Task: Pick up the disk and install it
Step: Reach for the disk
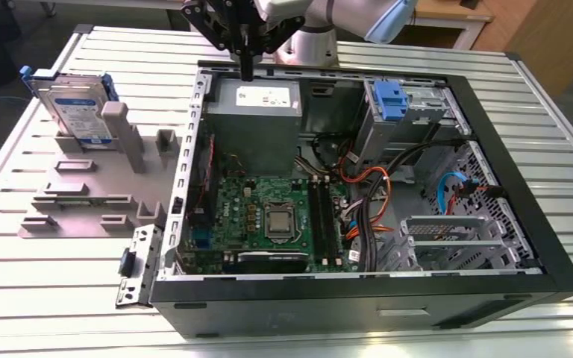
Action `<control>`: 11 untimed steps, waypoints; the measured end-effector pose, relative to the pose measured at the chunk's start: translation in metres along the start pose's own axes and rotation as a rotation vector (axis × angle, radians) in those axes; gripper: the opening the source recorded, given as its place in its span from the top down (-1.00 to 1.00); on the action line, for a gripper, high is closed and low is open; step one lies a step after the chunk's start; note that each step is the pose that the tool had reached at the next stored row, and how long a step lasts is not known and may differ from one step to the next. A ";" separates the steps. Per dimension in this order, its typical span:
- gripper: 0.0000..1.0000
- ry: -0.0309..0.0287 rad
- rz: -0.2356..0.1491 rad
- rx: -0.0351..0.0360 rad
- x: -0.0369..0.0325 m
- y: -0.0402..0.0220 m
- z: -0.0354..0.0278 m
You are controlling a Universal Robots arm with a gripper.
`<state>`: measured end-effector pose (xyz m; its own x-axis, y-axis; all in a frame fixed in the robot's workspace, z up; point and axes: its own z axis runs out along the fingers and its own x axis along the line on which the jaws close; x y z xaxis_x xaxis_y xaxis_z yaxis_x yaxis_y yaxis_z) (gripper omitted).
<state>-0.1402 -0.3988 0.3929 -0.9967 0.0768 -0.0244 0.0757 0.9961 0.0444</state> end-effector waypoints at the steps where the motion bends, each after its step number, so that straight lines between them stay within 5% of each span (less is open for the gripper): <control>1: 0.79 0.0000 0.000 0.0000 0.0008 0.0000 0.0000; 11: 0.79 0.0000 0.000 0.0000 0.0073 -0.0004 0.0000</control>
<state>-0.1475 -0.3987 0.3927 -0.9967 0.0768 -0.0244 0.0756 0.9961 0.0445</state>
